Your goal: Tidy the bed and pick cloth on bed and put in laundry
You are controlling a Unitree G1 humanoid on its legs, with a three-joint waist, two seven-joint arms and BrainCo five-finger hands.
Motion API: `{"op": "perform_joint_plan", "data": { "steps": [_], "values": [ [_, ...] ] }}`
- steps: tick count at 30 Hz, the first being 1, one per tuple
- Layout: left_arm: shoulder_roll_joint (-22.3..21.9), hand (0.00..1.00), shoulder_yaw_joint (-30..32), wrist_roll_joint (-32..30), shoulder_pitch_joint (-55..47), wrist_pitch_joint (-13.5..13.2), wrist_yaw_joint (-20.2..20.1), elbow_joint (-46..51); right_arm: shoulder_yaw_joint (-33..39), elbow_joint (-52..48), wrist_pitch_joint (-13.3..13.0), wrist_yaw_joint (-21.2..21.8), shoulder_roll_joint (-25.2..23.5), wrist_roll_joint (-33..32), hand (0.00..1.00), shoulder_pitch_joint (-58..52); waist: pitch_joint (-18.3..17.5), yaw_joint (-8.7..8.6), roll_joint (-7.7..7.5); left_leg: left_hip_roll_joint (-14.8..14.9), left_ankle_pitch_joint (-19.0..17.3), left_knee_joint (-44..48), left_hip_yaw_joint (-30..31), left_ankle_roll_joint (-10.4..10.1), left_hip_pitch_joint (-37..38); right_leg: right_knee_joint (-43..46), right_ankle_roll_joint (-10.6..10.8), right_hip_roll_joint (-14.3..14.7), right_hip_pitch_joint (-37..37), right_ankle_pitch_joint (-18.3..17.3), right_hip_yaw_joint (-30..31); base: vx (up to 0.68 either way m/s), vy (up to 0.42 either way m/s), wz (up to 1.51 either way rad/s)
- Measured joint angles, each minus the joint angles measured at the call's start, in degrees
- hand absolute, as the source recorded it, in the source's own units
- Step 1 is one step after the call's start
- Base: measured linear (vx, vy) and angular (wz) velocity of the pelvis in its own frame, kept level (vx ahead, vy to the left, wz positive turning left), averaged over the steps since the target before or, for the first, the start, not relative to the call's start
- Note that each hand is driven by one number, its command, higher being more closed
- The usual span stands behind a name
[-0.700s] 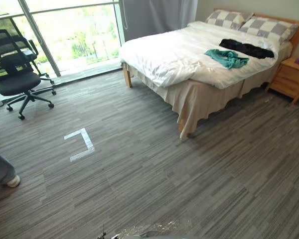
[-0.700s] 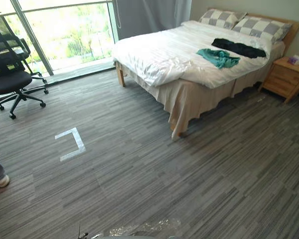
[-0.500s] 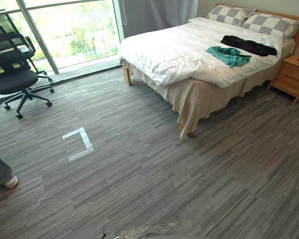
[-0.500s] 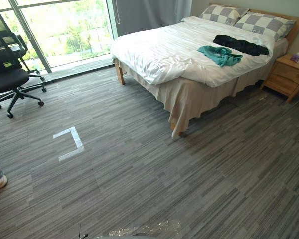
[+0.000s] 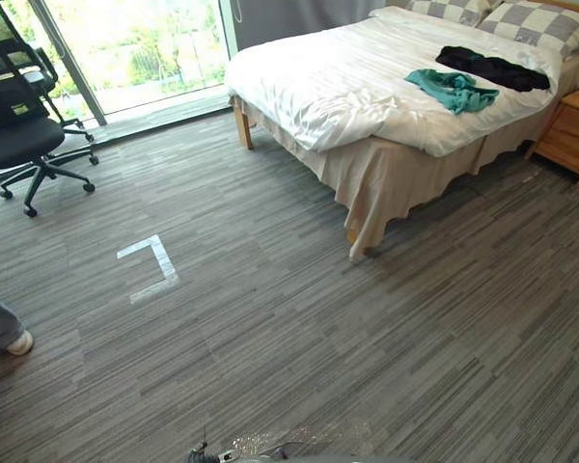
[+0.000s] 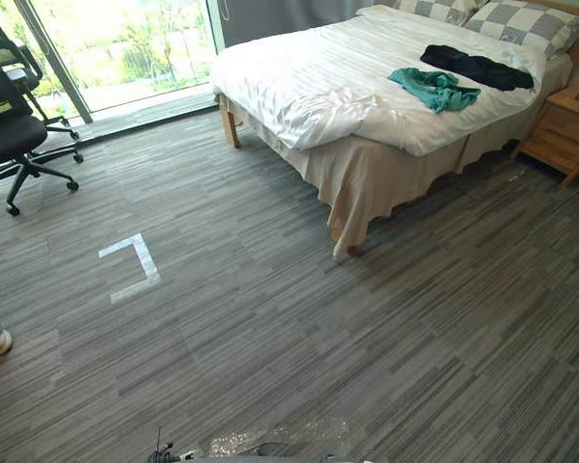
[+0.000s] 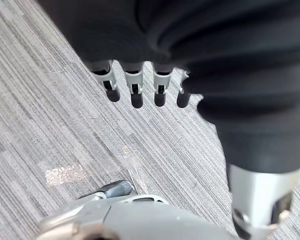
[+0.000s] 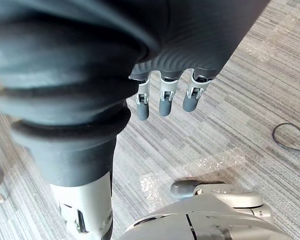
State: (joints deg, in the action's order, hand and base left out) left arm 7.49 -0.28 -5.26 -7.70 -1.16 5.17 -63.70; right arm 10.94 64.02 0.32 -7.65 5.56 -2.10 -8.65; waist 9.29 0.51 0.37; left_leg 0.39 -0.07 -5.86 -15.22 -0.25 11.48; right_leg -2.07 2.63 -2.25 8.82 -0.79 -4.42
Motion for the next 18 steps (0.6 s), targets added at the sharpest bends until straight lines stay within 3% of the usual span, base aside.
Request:
{"op": "perform_joint_plan", "data": {
  "steps": [5, 8, 10, 12, 13, 15, 16, 18],
  "values": [
    [0.1, 0.00, -0.2, 0.1, 0.6, 0.0, 0.0, 0.1, 1.0, -0.2, 0.0, 0.0, -0.1, 0.0, 0.00, 0.4, 0.2, -0.17, 0.20, 0.4, -0.2, 0.0, -3.2, 0.2, -2.8, 5.8, -0.7, 0.2, -6.9, -1.4, 2.2, -0.06, 0.000, -0.38],
    [0.8, 0.00, -0.3, 0.3, 1.8, 0.0, 0.0, 0.1, 2.6, -0.5, 0.0, 0.0, -0.9, -0.1, 0.00, 1.4, 2.1, -1.03, -0.68, -0.2, -0.6, 0.1, -5.3, 0.5, -2.6, 15.4, 0.4, -0.5, -12.3, -5.8, 3.8, 0.02, -0.009, -0.30],
    [1.1, 0.00, -0.4, 0.8, 2.3, 0.0, 0.0, 0.0, 4.0, -1.6, 0.0, -0.2, -1.6, -0.3, 0.00, 1.6, 3.4, -1.49, -1.19, -0.8, -1.6, 0.1, -7.2, 0.6, -1.1, 22.5, 4.3, -2.6, -14.8, -9.9, 2.2, 0.06, -0.018, -0.32],
    [1.2, 0.00, -0.3, 1.3, 2.4, 0.0, 0.1, 0.0, 5.7, -1.9, 0.0, -0.6, -1.8, -1.1, 0.00, 1.9, 3.7, -1.95, -1.22, -0.9, -2.6, 0.0, -8.5, 0.4, 0.2, 26.1, 5.3, -5.2, -16.2, -11.6, -3.1, 0.12, -0.012, -0.37],
    [1.2, 0.00, 0.0, 1.4, 2.5, 0.1, 0.1, 0.0, 6.6, -1.9, 0.0, -1.1, -2.2, -2.1, 0.00, 2.1, 3.9, -2.84, -1.09, -0.6, -3.2, 0.1, -8.5, 0.1, 0.7, 27.1, 4.3, -6.5, -16.5, -12.2, -7.3, 0.14, -0.032, -0.29],
    [0.9, 0.00, 0.1, 2.0, 3.5, 0.1, 0.1, 0.0, 8.0, -1.9, 0.0, -1.1, -2.2, -2.6, 0.00, 2.3, 4.3, -3.49, -0.15, 0.9, -3.8, 0.1, -8.6, -0.7, 1.0, 28.4, 2.4, -6.3, -17.3, -13.1, -11.0, 0.22, -0.122, -0.20],
    [-0.2, 0.00, 0.6, 2.4, 6.3, 0.2, 0.1, 0.0, 9.2, -2.0, -0.1, -1.1, -1.6, -3.5, 0.00, 3.1, 6.0, -3.76, 2.03, 4.9, -4.9, 1.1, -8.7, -2.3, 1.1, 27.9, -1.3, -4.2, -19.0, -13.7, -12.6, 0.26, -0.162, -0.14],
    [-1.4, 0.00, 0.7, 2.4, 8.8, -0.1, 0.1, 0.0, 9.4, -2.0, -0.1, -1.2, -0.6, -4.6, 0.00, 3.8, 7.5, -4.33, 4.40, 9.8, -6.1, 2.4, -8.7, -4.3, 0.9, 25.1, -1.2, -2.6, -22.8, -12.1, -12.8, 0.23, -0.134, -0.12]
  ]
}}
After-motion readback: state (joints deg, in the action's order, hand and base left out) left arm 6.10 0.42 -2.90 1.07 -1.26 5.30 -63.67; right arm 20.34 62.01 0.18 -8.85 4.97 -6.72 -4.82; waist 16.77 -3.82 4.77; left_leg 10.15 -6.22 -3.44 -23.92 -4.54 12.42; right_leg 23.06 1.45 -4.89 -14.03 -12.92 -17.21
